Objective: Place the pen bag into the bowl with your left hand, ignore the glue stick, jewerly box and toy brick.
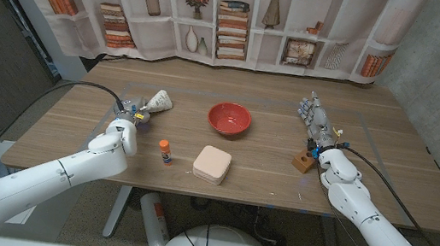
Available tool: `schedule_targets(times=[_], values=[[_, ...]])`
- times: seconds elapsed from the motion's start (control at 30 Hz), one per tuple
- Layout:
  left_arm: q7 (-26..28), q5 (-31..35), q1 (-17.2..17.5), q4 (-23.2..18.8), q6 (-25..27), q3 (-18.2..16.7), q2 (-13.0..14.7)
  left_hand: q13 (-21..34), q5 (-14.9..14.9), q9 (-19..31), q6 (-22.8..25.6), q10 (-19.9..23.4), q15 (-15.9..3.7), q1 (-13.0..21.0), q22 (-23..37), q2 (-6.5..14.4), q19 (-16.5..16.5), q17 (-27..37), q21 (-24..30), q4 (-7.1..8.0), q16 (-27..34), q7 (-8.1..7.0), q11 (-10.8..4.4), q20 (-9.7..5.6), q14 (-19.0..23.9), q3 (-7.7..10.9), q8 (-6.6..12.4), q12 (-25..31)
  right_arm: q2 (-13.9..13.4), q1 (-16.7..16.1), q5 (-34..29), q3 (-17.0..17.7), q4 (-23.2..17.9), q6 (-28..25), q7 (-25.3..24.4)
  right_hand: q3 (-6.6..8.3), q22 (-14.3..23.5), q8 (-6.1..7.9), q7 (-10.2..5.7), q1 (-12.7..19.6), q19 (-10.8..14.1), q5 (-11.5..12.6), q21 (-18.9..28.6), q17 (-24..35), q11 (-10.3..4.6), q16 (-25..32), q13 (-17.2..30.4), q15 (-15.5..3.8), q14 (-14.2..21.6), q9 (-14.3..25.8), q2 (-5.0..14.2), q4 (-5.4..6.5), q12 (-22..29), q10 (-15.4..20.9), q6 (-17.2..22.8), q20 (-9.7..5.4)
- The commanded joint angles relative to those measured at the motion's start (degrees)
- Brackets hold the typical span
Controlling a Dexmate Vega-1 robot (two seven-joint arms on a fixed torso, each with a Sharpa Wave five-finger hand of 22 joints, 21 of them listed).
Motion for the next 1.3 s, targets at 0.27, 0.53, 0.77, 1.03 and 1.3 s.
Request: schedule_targets(times=[0.27,0.53,0.77,1.03,1.3], values=[[1.85,-1.51,-0.03,-1.97,1.35,-0.98,-0.60,1.05,-0.11,0.88,1.64,1.66,-3.40,2.20,0.01,-0.01,2.56,2.10,1.90,0.13,1.45,-0.45,-0.11,-1.32,2.82,1.76,1.02,0.78,-0.34,-0.47,0.37,0.24,-0.59,0.17,0.37,-0.07,0.33,0.01,0.05,0.09,0.62,-0.10,-0.19,0.34,0.25,-0.04,0.26,-0.07,0.45,0.28,0.27,0.02,-0.17,0.46,0.57,-0.14],[3.19,-3.25,0.93,-2.40,-0.77,-2.57,-0.55,1.61,-0.20,1.30,1.73,1.69,-3.21,2.79,0.09,-0.04,1.94,3.10,2.25,0.45,1.76,0.49,1.03,-1.76,3.44,2.37,1.28,0.84,-0.75,-0.72,0.33,0.55,-1.35,0.01,-0.08,-0.10,0.34,0.01,0.12,0.10,0.70,-0.11,-0.31,0.34,0.21,-0.06,0.26,-0.02,0.45,0.28,0.31,-0.02,-0.18,0.48,0.61,-0.16],[4.10,-3.65,1.37,-2.97,-1.38,-3.12,-0.38,2.06,-0.67,1.41,1.21,0.76,-2.70,1.37,0.05,-0.40,0.85,3.76,2.29,1.90,1.27,0.81,0.99,-0.99,2.48,1.95,1.07,0.43,-0.63,-0.81,0.44,0.67,-1.27,0.17,-0.19,-0.12,0.34,0.01,0.16,0.09,0.76,-0.13,-0.42,0.34,0.28,-0.06,0.26,0.02,0.49,0.28,0.35,-0.04,-0.18,0.51,0.64,-0.17],[5.11,-3.69,1.68,-3.35,-2.16,-3.58,-0.25,2.29,-0.82,1.36,0.91,0.78,-2.80,0.93,-0.02,-0.64,0.07,4.12,2.24,2.22,0.91,0.59,0.86,-0.51,1.87,1.94,0.88,0.41,-0.58,-0.84,0.36,0.67,-1.26,0.32,-0.27,-0.15,0.35,0.00,0.19,0.09,0.83,-0.15,-0.54,0.34,0.30,-0.09,0.26,-0.03,0.46,0.28,0.38,-0.07,-0.21,0.48,0.62,-0.19],[6.16,-3.68,2.14,-3.87,-2.55,-4.44,-0.10,2.49,-0.91,1.31,0.76,0.51,-2.79,0.74,-0.06,-0.78,-0.65,4.42,2.19,2.33,0.64,0.53,0.66,-0.19,1.53,2.04,0.75,0.26,-0.34,-0.69,0.18,0.53,-1.20,0.34,-0.54,-0.18,0.35,-0.01,0.21,0.09,0.87,-0.16,-0.69,0.34,0.15,-0.11,0.26,-0.01,0.47,0.28,0.44,-0.10,-0.23,0.46,0.63,-0.22]])
